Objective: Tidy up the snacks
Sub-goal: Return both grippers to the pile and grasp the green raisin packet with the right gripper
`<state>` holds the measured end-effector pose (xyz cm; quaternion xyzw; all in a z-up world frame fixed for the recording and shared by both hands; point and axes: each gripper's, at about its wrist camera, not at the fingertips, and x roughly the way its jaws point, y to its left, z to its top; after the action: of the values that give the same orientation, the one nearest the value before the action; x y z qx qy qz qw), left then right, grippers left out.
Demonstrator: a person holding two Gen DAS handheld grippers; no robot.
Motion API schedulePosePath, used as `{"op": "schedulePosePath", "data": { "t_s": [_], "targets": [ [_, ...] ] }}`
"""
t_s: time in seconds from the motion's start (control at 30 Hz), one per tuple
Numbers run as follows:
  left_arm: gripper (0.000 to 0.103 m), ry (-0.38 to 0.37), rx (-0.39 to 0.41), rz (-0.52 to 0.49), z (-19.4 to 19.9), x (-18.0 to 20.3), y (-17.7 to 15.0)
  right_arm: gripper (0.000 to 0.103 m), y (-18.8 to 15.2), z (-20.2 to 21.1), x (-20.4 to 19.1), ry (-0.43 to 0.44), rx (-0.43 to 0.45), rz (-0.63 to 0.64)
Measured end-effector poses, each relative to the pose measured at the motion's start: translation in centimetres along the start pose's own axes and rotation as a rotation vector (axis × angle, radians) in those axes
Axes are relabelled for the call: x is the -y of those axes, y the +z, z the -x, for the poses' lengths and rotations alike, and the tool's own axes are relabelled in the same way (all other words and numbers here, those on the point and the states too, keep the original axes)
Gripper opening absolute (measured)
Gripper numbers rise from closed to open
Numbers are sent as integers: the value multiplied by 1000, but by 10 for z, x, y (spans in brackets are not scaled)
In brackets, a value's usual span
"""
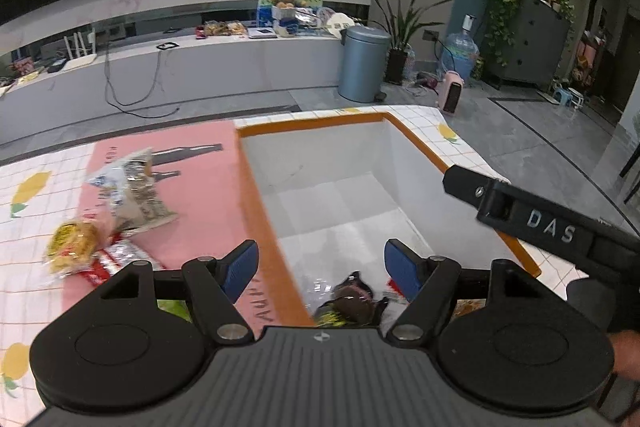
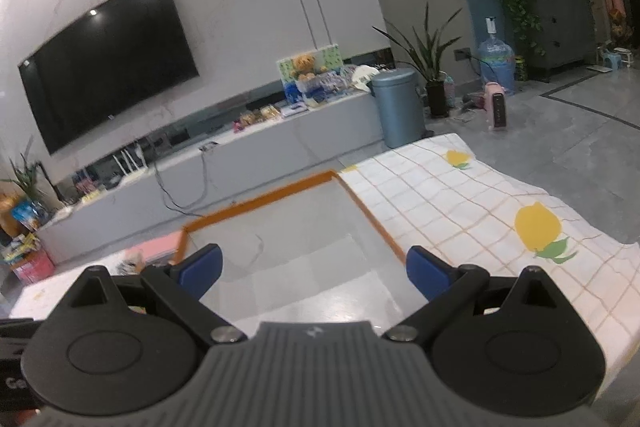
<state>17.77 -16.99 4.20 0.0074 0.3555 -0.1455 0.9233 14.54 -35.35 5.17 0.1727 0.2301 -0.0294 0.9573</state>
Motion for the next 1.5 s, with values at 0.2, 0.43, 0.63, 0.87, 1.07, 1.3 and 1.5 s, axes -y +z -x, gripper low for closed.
{"op": "schedulePosePath", "data": {
  "t_s": [0.2,0.43,0.63,0.87,1.07,1.3,1.5],
  "targets": [
    [85,29,32,51,27,-35,-5,96,-8,9,-26,114,68,47],
    [85,86,55,145,42,-85,-20,91,-29,8,-59,294,88,54],
    [85,146,55,224,40,-133,-39,78,-56,-3,-98,357,57,151],
    [85,199,12,297,25,-191,-70,76,-92,-16,-146,432,-8,328],
    [84,217,-95,333,9,-212,-92,94,-126,-48,-183,428,-100,526],
    [84,247,-114,295,8,-213,-97,100,-156,-90,-200,328,-133,672],
    [84,220,-107,279,8,-208,-94,100,-171,-119,-195,307,-185,674]
  ]
}}
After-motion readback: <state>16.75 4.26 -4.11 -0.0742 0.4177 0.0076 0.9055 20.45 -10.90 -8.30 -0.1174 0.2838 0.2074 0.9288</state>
